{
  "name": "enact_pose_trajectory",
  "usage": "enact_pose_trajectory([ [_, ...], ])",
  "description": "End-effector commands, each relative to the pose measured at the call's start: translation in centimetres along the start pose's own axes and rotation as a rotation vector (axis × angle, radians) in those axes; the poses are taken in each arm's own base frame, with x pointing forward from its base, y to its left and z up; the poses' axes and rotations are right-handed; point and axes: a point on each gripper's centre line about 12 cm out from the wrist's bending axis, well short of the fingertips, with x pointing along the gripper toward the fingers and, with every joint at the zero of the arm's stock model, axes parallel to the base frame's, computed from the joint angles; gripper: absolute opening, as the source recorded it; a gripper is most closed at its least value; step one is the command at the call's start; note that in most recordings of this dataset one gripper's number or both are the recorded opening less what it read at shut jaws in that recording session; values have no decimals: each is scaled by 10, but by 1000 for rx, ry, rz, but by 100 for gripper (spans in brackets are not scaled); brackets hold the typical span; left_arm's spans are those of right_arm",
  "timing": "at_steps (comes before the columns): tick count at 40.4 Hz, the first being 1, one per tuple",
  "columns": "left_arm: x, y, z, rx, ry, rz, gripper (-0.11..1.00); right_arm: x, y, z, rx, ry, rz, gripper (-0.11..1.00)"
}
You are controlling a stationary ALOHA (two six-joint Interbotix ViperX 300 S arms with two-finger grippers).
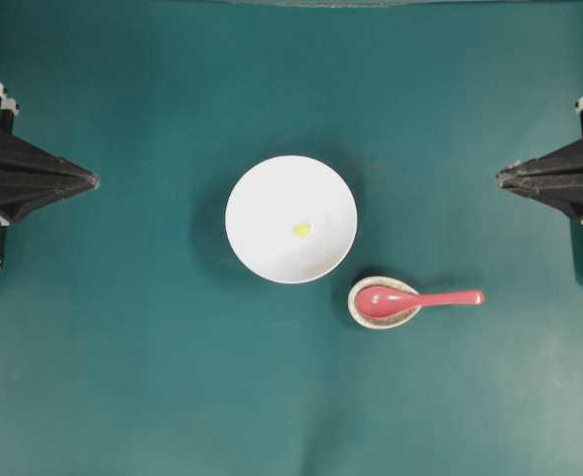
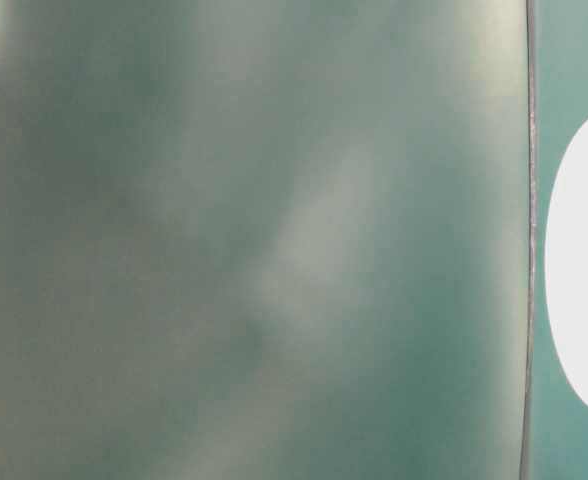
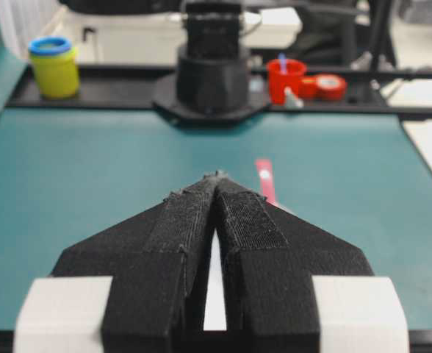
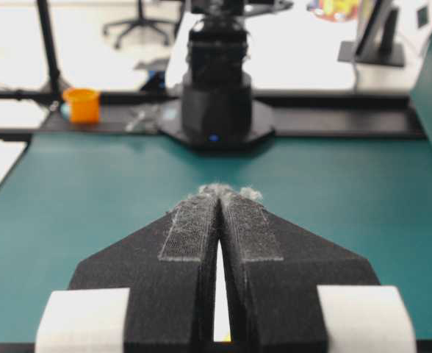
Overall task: Scoop the yellow hexagonal prism block from the bowl with a spoon using the right arm.
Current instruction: 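Move the right gripper toward the red spoon handle in the spoon rest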
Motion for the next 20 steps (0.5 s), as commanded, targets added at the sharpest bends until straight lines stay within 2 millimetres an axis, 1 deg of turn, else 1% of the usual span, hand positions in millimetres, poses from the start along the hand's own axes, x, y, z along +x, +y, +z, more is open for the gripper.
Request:
enact_pose_trajectory([
  [1, 3, 1, 7, -1, 14, 3, -1, 4, -1, 5, 0, -3, -5, -1],
  [2, 4, 1, 4, 6, 45, 2, -1, 6, -1, 2, 1, 20, -7, 0],
  [3, 4, 1, 4, 6, 46, 4, 3, 6, -1, 2, 3, 23, -7, 0],
  [20, 5, 1, 9, 14, 34, 4, 2, 7, -1, 3, 6, 23, -6, 2],
])
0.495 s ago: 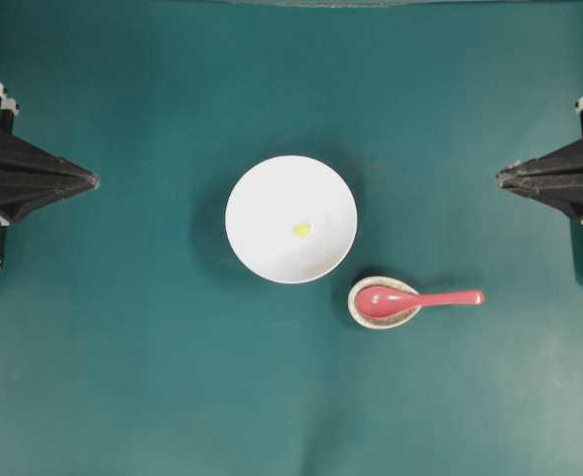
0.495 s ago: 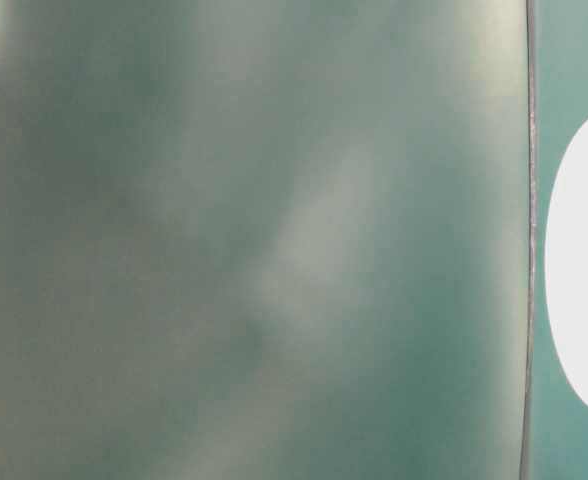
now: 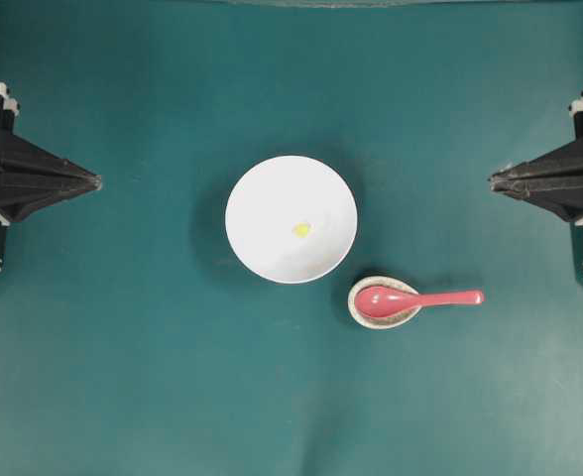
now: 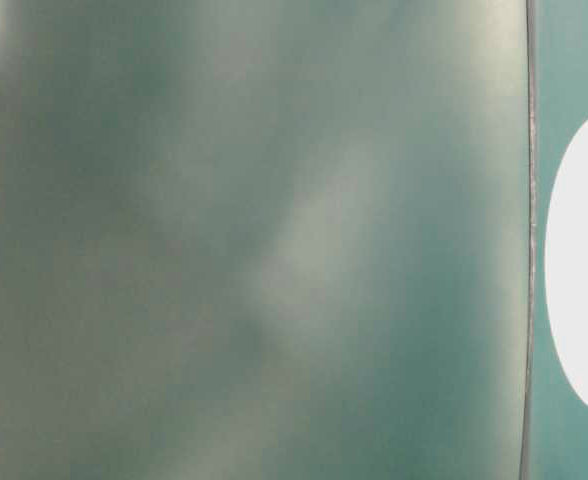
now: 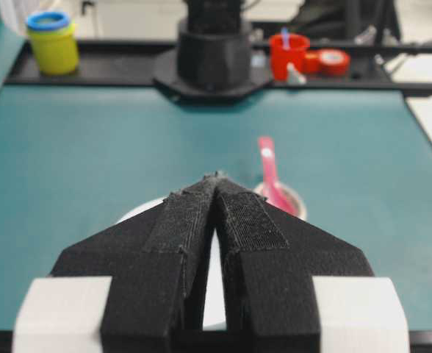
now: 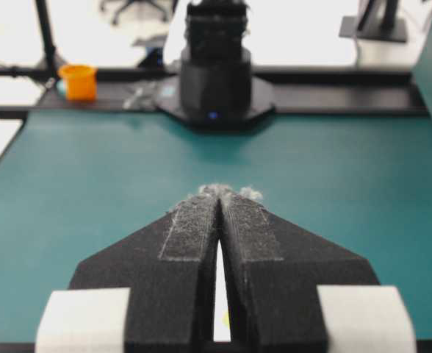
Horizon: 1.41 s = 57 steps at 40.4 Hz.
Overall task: Scoop the yellow hexagonal prism block from the bowl with a spoon using the right arm.
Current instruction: 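Move the right gripper toward the red spoon handle in the spoon rest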
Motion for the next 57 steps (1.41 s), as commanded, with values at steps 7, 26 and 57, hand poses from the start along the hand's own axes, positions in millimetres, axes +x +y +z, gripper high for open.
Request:
enact_pose_trajectory([
  [7, 3, 1, 10, 6, -25, 2, 2, 3, -1, 9, 3, -18, -3, 22],
  [26, 3, 1, 10, 6, -25, 2, 2, 9, -1, -6, 39, 43, -10, 59],
  [57, 4, 1, 9, 8, -18, 2, 2, 31, 22, -106, 120, 159, 54, 59],
])
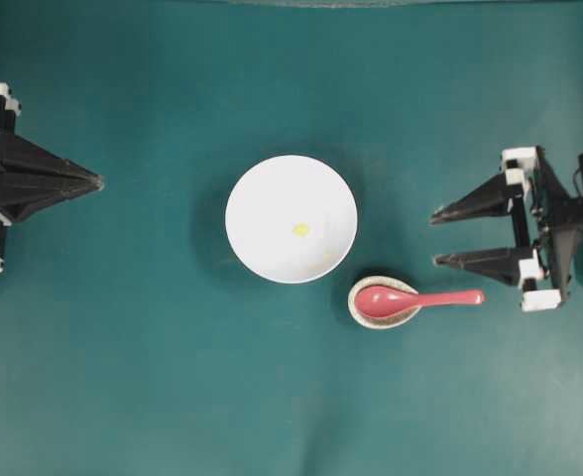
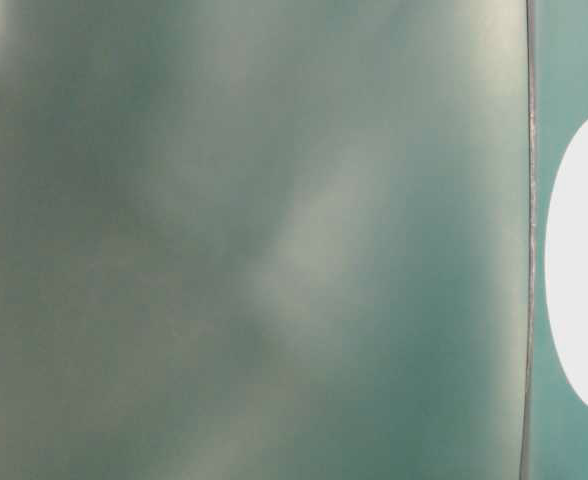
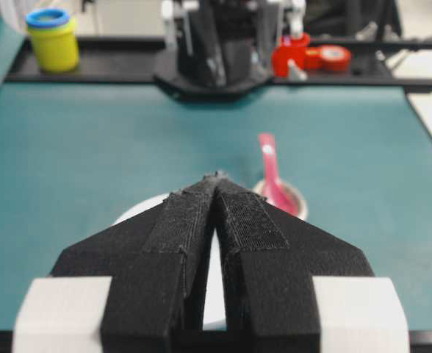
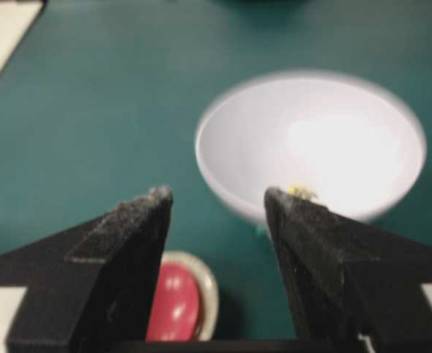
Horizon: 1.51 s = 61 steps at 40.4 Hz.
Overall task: Scoop the yellow hexagonal prism block from the bowl with a spoon using the right arm.
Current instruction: 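Move the right gripper toward the red spoon handle in the spoon rest, then close the right gripper on the red spoon handle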
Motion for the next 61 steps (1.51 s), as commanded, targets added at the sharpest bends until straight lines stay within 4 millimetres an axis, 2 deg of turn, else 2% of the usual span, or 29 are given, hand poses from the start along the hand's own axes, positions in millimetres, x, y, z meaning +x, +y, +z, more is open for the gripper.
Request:
enact_pose_trajectory([
  [1, 3, 1, 9, 5, -23, 3, 2, 2, 1, -8, 14, -22, 0, 59],
  [15, 3, 1, 8, 8, -18, 2, 2, -11, 7, -46, 46, -26, -9, 59],
  [27, 3, 1, 8, 11, -20, 2, 2, -6, 18, -70, 24, 13, 6, 59],
  [48, 3, 1, 7, 9, -17, 2, 2, -1, 33, -98, -8, 69, -1, 58],
  [61, 3, 1, 7, 9, -17, 2, 2, 1, 31, -109, -24, 107, -23, 58],
])
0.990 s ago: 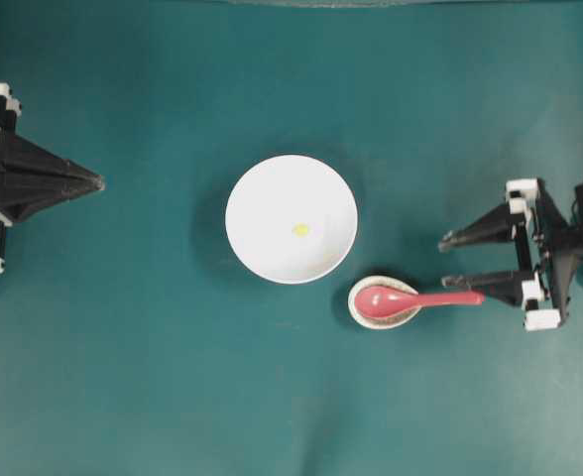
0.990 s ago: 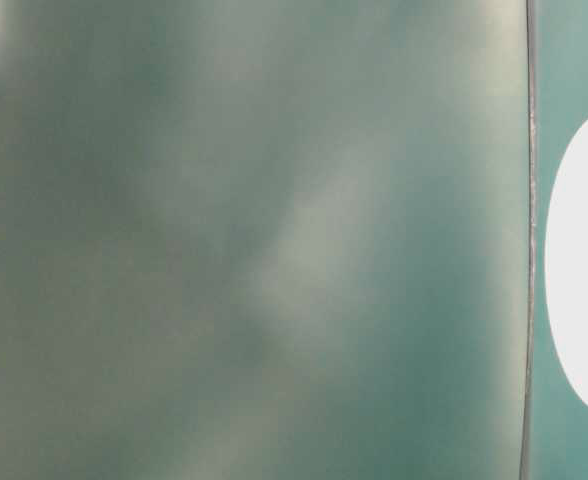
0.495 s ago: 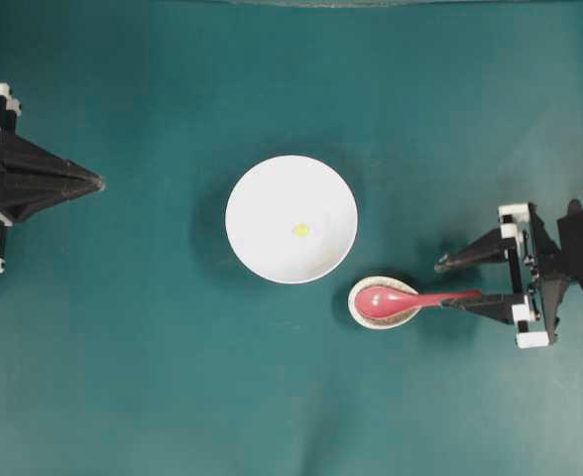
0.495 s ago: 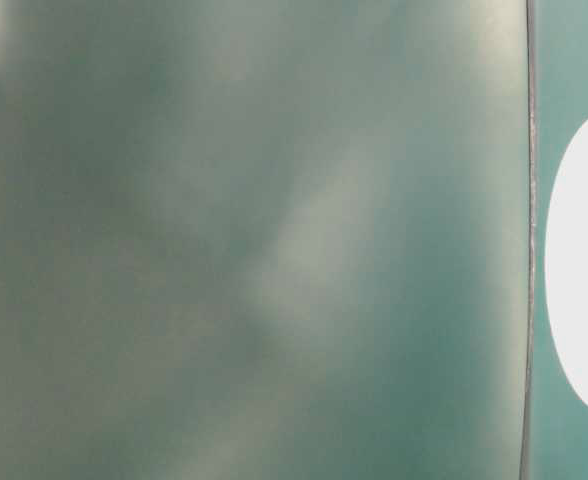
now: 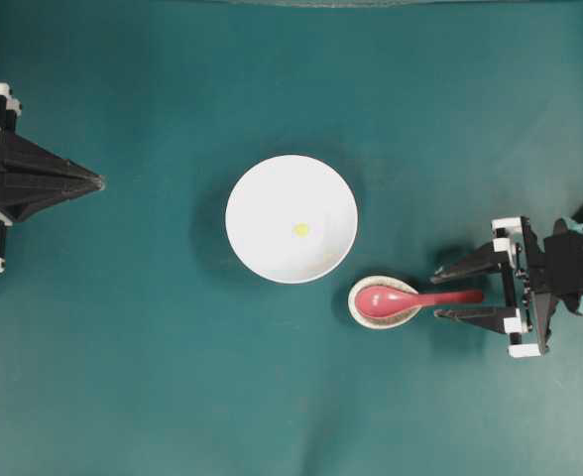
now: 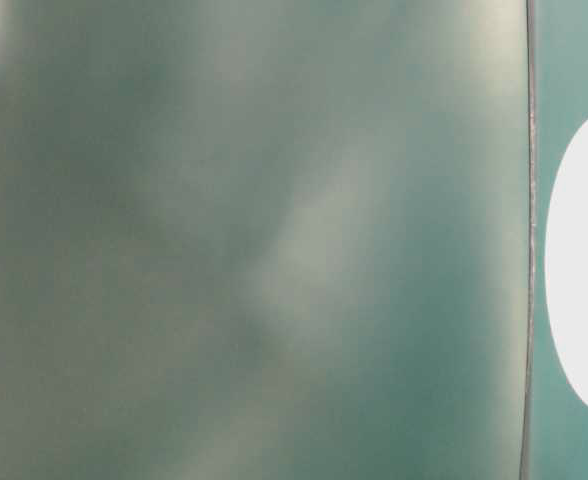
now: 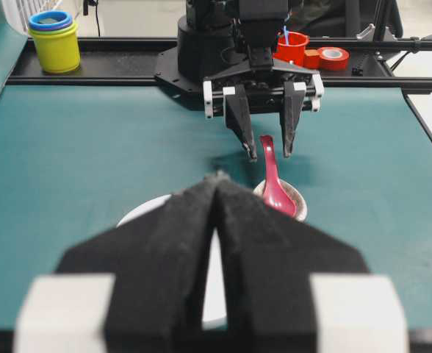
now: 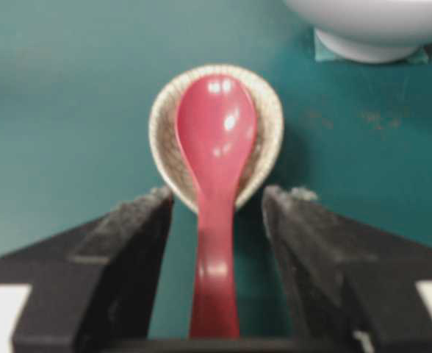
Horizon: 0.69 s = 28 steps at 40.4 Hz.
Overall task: Scoop the yellow hexagonal prism block from the bowl with a spoon using the right arm.
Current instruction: 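Close the right gripper on the red spoon handle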
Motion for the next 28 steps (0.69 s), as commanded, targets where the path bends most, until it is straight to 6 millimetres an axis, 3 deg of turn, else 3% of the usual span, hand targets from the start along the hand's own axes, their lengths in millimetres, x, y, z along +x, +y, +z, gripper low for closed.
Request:
enact_pose_trajectory([
  [1, 3, 1, 9, 5, -21, 3, 2, 2, 1, 2, 1, -20, -3, 58],
  [28, 3, 1, 8, 3, -17, 3, 3, 4, 1, -8, -11, 33, -7, 58],
])
